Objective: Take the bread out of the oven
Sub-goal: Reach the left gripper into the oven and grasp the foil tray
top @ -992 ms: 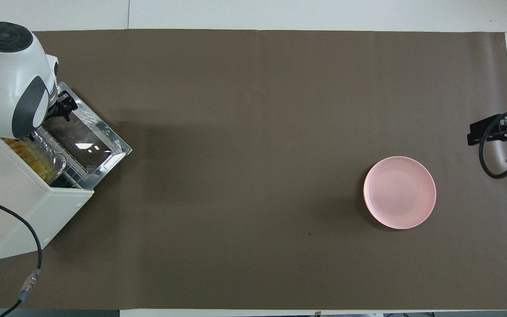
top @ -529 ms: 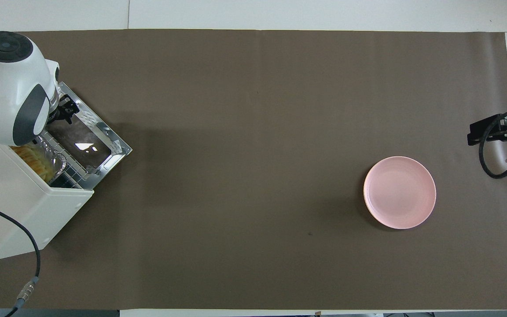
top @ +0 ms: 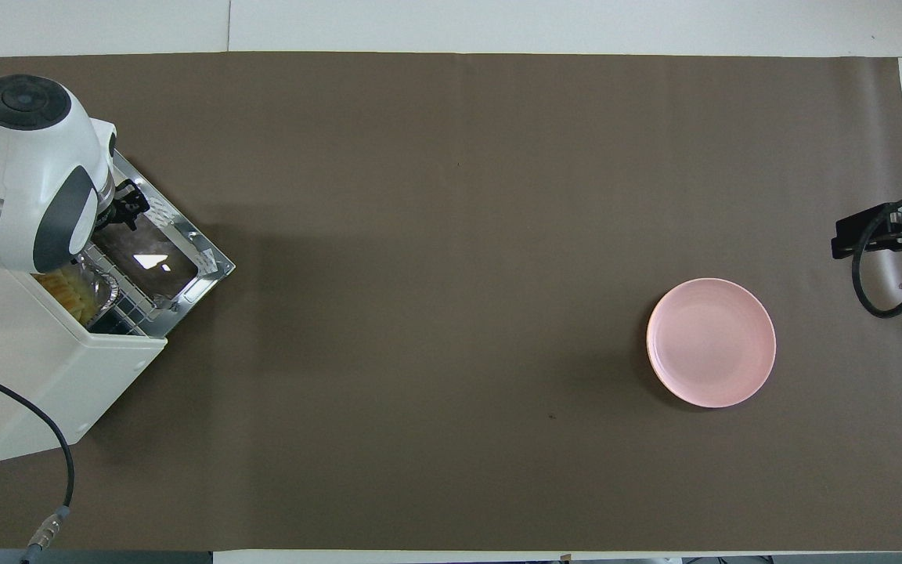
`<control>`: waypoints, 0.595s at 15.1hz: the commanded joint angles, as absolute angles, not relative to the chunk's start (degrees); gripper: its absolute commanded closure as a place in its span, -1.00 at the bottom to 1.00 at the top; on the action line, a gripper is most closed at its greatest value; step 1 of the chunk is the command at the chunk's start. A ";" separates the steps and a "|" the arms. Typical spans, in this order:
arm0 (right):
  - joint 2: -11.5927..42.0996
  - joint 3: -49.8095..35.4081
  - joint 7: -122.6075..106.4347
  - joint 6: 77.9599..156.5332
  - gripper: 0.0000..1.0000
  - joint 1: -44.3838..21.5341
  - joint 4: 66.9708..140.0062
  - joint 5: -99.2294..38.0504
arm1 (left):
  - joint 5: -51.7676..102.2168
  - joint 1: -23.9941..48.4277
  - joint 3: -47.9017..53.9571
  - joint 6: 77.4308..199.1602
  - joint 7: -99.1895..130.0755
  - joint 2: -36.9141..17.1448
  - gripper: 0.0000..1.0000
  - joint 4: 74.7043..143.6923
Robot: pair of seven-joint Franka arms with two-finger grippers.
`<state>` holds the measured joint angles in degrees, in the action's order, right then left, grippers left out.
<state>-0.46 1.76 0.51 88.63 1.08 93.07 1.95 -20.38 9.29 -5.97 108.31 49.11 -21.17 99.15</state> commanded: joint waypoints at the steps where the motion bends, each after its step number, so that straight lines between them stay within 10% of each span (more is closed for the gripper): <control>1: -0.97 1.49 -0.62 87.71 -1.00 1.58 93.08 1.05 | -21.80 9.67 -5.98 109.95 50.27 -18.98 -0.50 101.95; 4: -0.97 1.49 -0.70 87.71 -1.00 1.58 93.08 1.05 | -21.80 9.41 -5.89 109.51 49.75 -18.90 0.00 101.95; 7: -0.97 1.49 -0.70 87.71 -1.00 1.58 93.08 1.05 | -21.80 9.14 -5.89 109.16 49.05 -17.67 1.00 102.04; 9: -0.97 1.49 -0.70 87.71 -1.00 1.58 93.08 1.05 | -21.71 9.05 -5.89 109.16 46.60 -16.97 1.00 101.95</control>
